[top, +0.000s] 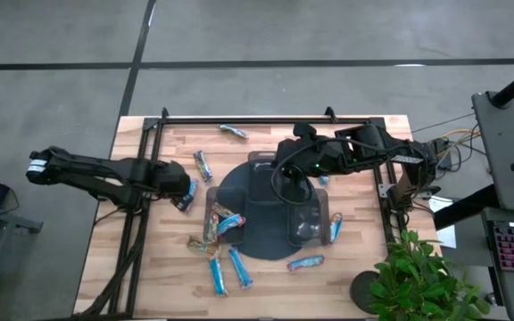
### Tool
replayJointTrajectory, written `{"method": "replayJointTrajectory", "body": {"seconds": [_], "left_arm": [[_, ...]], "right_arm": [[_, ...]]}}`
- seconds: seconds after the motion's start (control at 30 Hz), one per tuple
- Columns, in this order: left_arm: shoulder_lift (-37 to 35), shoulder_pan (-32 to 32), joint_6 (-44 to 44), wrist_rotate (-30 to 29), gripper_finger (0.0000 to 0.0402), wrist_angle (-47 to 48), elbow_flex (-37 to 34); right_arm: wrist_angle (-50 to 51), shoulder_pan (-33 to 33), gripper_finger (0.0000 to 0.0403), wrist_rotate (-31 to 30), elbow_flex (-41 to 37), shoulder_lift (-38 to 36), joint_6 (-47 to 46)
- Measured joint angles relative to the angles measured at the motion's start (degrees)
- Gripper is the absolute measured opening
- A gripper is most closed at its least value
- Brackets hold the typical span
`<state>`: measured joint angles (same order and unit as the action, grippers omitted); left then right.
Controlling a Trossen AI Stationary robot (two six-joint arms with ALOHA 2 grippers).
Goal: Pick and place Granola Bars by type
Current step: Put the red granola bar into the bottom left black bin
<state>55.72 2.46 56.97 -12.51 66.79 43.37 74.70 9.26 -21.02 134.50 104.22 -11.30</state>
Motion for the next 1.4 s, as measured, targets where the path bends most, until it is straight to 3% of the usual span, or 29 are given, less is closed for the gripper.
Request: {"method": "replayJointTrajectory", "body": {"seconds": [0.3,0.53,0.93,1.4], "left_arm": [[0.00,-5.85,5.19,0.84,0.0196,-13.11,-7.15],[0.07,-9.67,5.09,0.87,0.0196,-17.67,-10.97],[0.26,-9.97,7.93,1.07,0.0195,-26.31,-15.20],[4.33,-9.93,6.55,1.07,0.0195,-29.36,-15.61]], "right_arm": [[-0.04,0.00,0.0008,0.00,0.00,0.00,-0.72],[-0.04,0.00,0.0008,-0.01,0.00,-0.01,-0.75],[-0.04,0.00,0.0008,-0.09,0.00,-0.02,-0.53],[-0.02,0.00,0.0008,-0.11,0.00,0.00,-0.29]]}}
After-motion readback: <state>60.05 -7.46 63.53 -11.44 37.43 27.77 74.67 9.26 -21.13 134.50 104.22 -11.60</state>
